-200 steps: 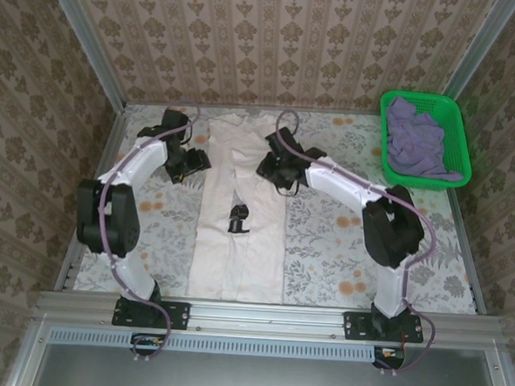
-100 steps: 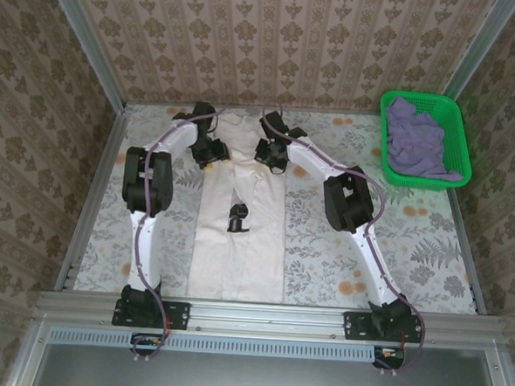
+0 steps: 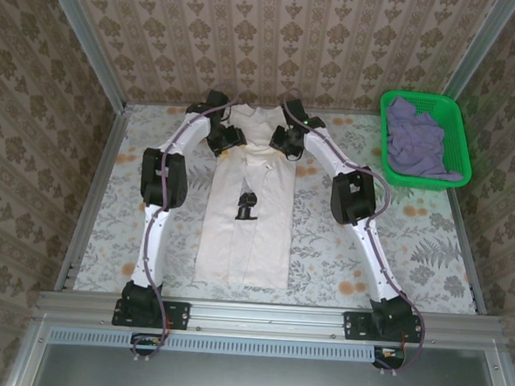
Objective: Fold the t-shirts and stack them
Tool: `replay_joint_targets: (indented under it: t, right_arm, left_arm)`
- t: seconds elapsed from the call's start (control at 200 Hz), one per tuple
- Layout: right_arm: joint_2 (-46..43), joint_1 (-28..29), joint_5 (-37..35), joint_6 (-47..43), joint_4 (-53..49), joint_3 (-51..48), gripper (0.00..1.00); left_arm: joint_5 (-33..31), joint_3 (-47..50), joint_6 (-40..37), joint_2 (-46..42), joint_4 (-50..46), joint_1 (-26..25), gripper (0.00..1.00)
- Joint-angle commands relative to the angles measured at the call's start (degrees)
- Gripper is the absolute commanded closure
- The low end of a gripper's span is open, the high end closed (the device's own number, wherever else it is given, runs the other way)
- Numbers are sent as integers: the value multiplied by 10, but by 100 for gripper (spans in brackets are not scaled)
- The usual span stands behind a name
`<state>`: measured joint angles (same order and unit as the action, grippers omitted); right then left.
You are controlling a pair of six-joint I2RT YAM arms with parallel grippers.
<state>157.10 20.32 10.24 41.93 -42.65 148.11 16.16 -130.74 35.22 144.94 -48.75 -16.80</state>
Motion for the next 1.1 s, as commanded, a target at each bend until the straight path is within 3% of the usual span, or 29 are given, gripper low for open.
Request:
replay_joint_targets:
  t: [0.0, 0.105, 0.235, 0.38, 0.77, 1.095]
  right_arm:
    - [55, -9, 29, -33, -92, 140, 68]
    - [72, -11, 34, -45, -156, 262, 61]
    - [49, -12, 23, -81, -239, 343, 53]
    - [-14, -14, -9, -144, -324, 343, 47]
    - [-141, -41, -71, -226, -567, 343, 45]
    - [-292, -48, -109, -212, -604, 206, 39]
  left_arm:
    - [3, -22, 20, -3, -30, 4, 31]
    - [-18, -21, 9, -49, -43, 7, 22]
    - [-51, 16, -13, -138, -45, 17, 17]
    - [-62, 136, -19, -260, -12, 34, 17]
    - [-6, 494, -86, -533, 5, 78, 26]
    - [28, 670, -91, -645, -22, 82, 33]
